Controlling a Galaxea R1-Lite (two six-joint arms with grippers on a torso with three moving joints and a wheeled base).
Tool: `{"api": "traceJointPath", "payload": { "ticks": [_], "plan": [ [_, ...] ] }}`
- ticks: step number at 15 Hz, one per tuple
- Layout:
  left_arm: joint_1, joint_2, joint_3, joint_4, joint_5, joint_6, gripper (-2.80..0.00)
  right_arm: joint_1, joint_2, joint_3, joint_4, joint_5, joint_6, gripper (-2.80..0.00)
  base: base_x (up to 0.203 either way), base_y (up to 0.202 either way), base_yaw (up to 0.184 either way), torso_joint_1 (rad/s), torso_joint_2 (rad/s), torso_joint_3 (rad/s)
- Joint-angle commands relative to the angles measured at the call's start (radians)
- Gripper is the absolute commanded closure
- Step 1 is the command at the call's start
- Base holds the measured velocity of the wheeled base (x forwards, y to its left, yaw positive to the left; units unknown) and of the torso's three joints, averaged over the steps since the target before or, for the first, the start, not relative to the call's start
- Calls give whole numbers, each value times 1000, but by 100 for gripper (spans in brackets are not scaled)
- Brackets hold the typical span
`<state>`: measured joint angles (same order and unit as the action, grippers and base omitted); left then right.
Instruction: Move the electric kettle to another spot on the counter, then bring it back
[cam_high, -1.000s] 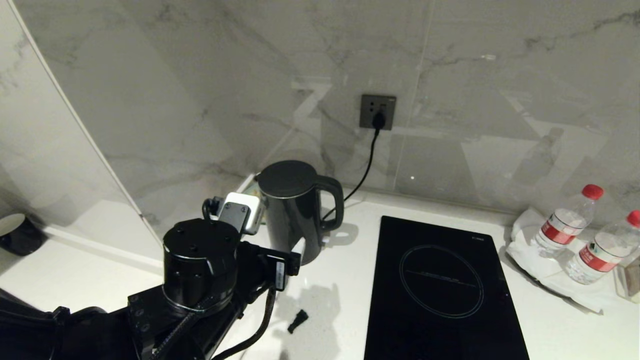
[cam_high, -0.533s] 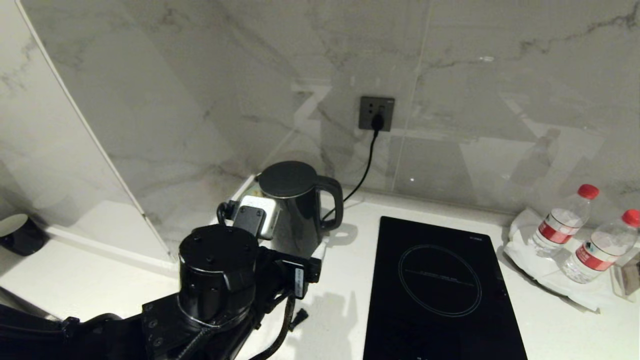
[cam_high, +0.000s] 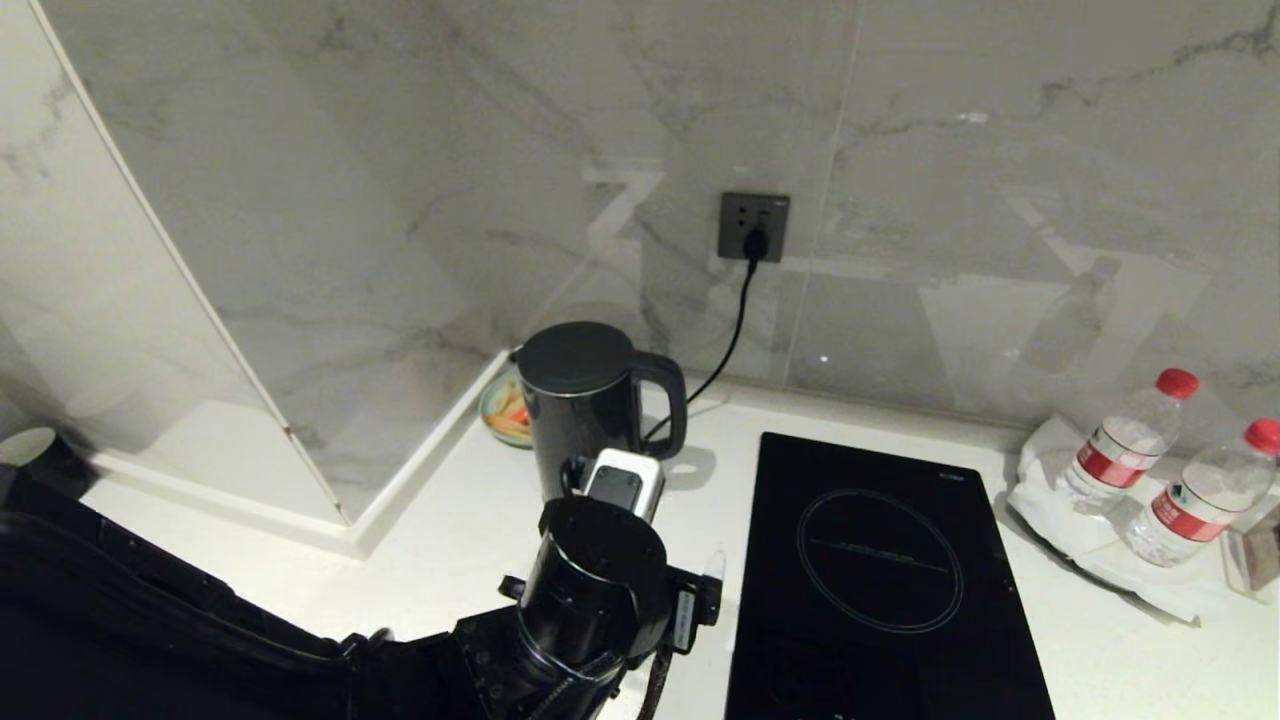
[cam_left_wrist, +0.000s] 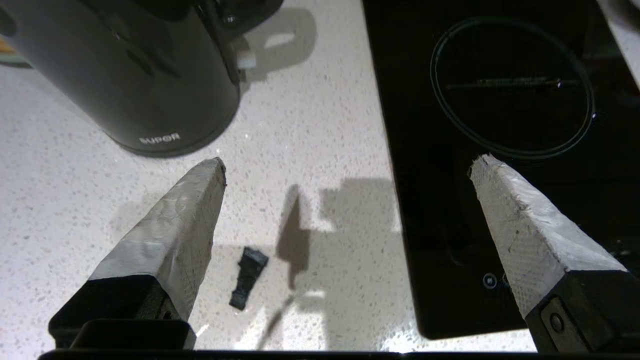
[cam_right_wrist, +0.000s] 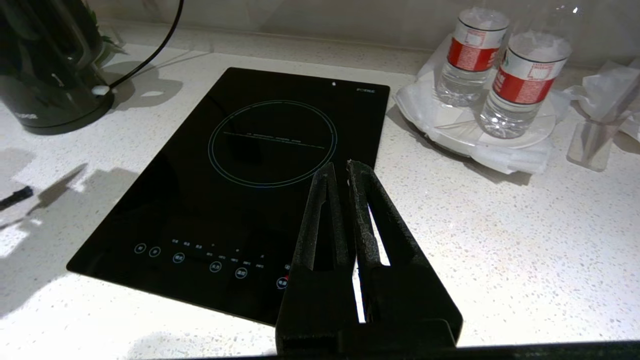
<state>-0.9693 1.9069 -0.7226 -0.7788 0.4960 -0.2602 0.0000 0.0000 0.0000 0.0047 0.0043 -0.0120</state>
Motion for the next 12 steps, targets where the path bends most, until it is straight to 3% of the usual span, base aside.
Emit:
{"api": "traceJointPath", "payload": {
  "ticks": [1, 6, 12],
  "plan": [
    [-7, 15, 1, -5, 0, -1, -280, 0, 0, 0, 0, 0, 0, 0, 0, 0, 0, 0, 0, 0],
    [-20, 57, -48, 35, -18, 0, -280, 0, 0, 0, 0, 0, 0, 0, 0, 0, 0, 0, 0, -20],
    [-20, 57, -102, 94, -21, -5, -280, 0, 0, 0, 0, 0, 0, 0, 0, 0, 0, 4, 2, -179]
  ]
}}
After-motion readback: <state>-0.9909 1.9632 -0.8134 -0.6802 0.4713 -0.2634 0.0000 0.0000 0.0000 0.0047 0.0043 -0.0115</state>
